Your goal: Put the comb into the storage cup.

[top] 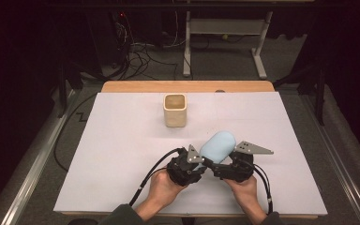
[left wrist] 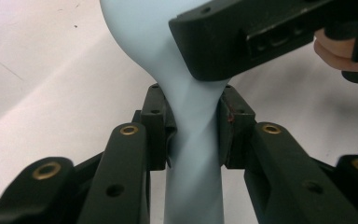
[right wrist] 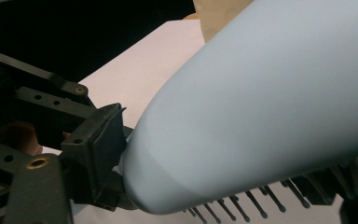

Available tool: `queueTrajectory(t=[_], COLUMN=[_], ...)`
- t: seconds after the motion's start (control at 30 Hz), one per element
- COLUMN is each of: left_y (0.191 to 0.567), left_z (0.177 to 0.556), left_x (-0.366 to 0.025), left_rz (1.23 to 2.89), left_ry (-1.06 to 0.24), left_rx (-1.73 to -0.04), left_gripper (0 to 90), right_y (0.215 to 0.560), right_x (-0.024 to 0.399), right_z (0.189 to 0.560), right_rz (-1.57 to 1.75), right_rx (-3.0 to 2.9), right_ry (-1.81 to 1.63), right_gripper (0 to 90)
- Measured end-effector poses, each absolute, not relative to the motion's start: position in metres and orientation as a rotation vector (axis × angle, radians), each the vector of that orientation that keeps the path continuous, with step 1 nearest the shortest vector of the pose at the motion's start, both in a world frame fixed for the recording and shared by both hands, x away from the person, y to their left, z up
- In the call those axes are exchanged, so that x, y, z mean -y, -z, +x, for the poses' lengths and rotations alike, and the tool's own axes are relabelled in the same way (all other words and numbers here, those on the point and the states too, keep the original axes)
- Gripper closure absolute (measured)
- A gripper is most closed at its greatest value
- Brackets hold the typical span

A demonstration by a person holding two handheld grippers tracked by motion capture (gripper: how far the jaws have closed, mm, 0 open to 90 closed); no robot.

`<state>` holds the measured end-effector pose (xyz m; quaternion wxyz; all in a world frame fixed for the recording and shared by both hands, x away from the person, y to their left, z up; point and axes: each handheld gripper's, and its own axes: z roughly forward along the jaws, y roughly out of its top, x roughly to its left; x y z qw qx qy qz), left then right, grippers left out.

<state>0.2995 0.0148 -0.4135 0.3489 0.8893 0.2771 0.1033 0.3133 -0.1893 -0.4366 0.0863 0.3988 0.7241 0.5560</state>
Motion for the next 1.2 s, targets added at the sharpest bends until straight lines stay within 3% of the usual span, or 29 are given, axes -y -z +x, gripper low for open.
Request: queueTrajectory(t=[0.63, 1.07, 1.2], left_y=[0.402, 0.397, 0.397], left_z=[0.304, 0.305, 0.304], left_x=[-0.026, -0.037, -0.039], left_rz=[2.292, 2.278, 2.277], left_ry=[-0.282, -0.289, -0.301], left_rx=[-0.747, -0.744, -0.726], left_gripper=[69.0, 68.3, 63.8], right_y=[0.409, 0.394, 0.392], right_x=[0.18, 0.167, 0.165], right_z=[0.321, 0.327, 0.329], right_rz=[1.118, 1.052, 1.041], right_rx=[-2.232, -2.329, -2.353], right_ry=[-1.715, -1.695, -1.695], right_gripper=[47.7, 55.0, 55.7])
